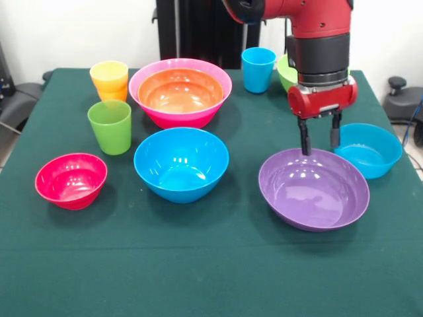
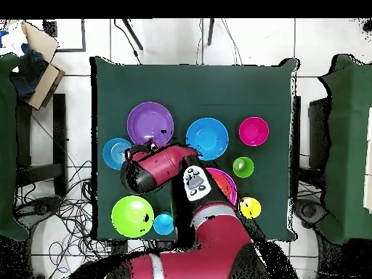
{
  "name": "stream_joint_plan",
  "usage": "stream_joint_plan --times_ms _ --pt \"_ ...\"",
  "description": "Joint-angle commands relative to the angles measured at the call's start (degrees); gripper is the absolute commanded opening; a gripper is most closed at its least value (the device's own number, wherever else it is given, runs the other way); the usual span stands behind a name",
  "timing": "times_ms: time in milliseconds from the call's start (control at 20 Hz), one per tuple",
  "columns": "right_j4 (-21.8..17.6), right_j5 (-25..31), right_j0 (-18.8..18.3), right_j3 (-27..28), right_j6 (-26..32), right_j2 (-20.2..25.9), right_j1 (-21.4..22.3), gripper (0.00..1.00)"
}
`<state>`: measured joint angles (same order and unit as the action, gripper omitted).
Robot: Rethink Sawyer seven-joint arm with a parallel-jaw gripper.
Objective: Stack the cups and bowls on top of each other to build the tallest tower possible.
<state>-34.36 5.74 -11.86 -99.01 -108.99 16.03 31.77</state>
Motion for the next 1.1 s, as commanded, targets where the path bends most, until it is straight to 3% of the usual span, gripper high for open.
stream_joint_plan --times_ms 50,200,400,450,550,600,700,900,1100 --pt "-8.21 6.51 -3.14 -1.23 12.97 12.59 -1.07 1.0" --pt "-10.48 7.78 -4.87 -1.61 15.24 16.16 -1.58 1.0" --pt "-11.09 8.47 -4.98 -1.67 12.81 16.16 -1.72 1.0" --pt "-10.64 8.0 -4.16 -1.49 10.08 14.57 -1.4 1.0" --pt "-6.62 4.87 0.6 -0.34 -3.05 5.07 -0.75 1.0" --pt "-2.62 2.22 5.21 1.07 -13.05 -3.55 -1.23 1.0" --pt "3.69 1.36 9.26 1.9 -22.16 -11.4 -2.81 1.0" --pt "14.72 0.86 12.51 1.6 -28.82 -18.33 -5.18 1.0" --pt "17.57 -1.3 12.88 1.6 -27.36 -19.94 -6.39 1.0"
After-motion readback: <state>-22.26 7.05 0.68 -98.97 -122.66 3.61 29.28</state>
